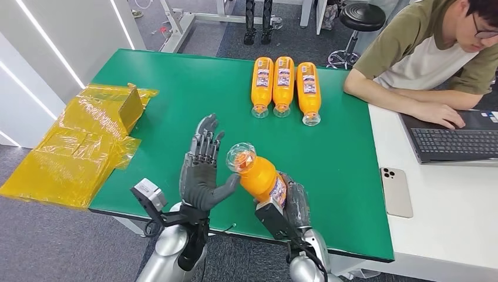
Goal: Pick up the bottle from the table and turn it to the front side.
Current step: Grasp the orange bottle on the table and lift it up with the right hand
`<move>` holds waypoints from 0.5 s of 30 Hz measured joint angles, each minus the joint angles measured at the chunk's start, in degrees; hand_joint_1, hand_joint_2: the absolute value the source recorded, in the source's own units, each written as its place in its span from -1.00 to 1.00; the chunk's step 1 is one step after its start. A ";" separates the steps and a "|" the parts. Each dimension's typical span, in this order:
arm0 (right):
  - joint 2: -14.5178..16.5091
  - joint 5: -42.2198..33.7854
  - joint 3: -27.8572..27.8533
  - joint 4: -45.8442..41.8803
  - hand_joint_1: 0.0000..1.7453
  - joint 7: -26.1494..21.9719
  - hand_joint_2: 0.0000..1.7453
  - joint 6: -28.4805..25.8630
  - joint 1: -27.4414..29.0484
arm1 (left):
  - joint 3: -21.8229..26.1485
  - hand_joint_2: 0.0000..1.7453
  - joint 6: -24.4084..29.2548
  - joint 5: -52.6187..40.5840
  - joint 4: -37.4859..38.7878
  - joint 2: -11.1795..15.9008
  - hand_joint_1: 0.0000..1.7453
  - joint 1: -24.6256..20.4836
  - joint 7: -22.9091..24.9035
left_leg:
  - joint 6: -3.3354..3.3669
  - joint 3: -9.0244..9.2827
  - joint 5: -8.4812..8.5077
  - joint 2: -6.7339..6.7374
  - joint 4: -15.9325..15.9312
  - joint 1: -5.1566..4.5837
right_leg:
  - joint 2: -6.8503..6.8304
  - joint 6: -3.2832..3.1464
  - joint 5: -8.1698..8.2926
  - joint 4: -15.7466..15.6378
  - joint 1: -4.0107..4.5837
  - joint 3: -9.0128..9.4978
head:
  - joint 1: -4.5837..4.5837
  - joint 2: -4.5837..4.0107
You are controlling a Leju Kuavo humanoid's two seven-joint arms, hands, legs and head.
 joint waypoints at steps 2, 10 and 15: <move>0.39 0.91 -0.10 -1.29 1.00 0.11 1.00 1.18 0.73 | -1.09 1.00 -1.28 -0.42 1.49 0.04 -1.00 -0.39 0.13 | 0.00 0.00 0.00 0.02 0.00 0.00 | 0.01 0.00 0.00 0.00 0.00 -0.01 | -0.01 0.00; 1.41 3.92 -0.16 -4.46 1.00 2.02 1.00 7.32 1.77 | -2.78 1.00 -2.90 -0.59 5.17 0.06 -1.00 -1.13 -0.03 | 0.00 0.00 0.00 0.06 0.00 0.00 | 0.03 0.00 0.00 0.00 0.00 -0.02 | -0.01 0.00; 1.53 5.41 -0.30 -4.71 1.00 4.51 1.00 12.05 1.53 | -2.74 1.00 -3.11 -0.59 6.09 0.06 -1.00 -1.19 0.03 | 0.00 -0.01 0.00 0.06 0.00 0.00 | 0.03 0.00 0.00 0.00 0.00 -0.01 | 0.00 0.00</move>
